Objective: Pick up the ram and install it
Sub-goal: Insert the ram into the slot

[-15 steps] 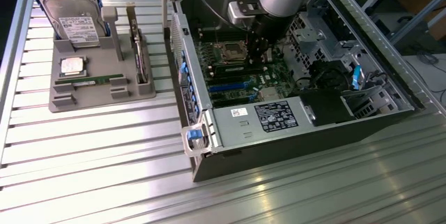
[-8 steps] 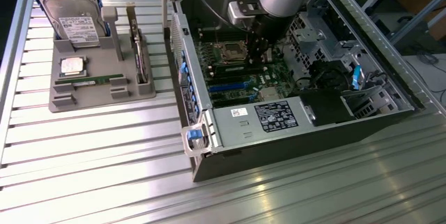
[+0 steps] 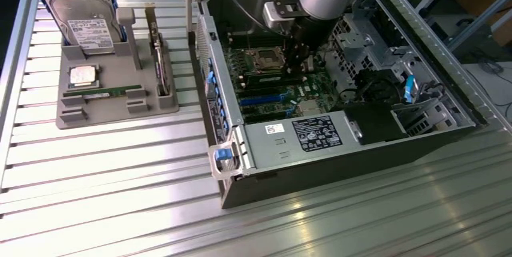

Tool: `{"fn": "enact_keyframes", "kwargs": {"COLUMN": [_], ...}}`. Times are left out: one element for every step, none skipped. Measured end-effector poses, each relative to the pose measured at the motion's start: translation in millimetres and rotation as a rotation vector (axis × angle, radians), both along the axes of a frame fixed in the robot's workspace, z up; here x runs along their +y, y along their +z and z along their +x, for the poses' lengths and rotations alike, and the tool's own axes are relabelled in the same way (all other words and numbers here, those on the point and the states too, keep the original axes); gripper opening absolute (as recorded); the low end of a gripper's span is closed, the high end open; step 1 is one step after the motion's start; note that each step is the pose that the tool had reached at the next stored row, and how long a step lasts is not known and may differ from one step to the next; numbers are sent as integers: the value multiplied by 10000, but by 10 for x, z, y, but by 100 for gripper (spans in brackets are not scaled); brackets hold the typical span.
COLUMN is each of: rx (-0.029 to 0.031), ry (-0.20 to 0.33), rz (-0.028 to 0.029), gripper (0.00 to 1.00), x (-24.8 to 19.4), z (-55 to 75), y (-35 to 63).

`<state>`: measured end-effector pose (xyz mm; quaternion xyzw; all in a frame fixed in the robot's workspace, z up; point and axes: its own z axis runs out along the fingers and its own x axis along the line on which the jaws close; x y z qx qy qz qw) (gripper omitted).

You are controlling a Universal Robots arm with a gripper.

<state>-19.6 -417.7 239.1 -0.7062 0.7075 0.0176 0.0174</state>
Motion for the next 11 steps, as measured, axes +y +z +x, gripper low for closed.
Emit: {"fn": "enact_keyframes", "kwargs": {"rx": [7, 26, 36, 37, 37, 37, 37, 37, 37, 37, 38], "ry": [1, 1, 0, 0, 0, 1, 0, 2, 1, 1, 1], "rz": [-2, -4, -2, -3, -3, -3, -3, -5, -4, -4, -4], "gripper": [12, 12, 12, 12, 12, 12, 12, 12, 12, 12, 12], "x": [0, 0, 0, 0, 0, 0, 0, 2, 4, 4, 4], "z": [2, 7, 10, 10, 10, 10, 10, -8, -36, -36, -34], "y": [4, 12, 13, 13, 14, 14, 14, 14, 13, 13, 13]}}
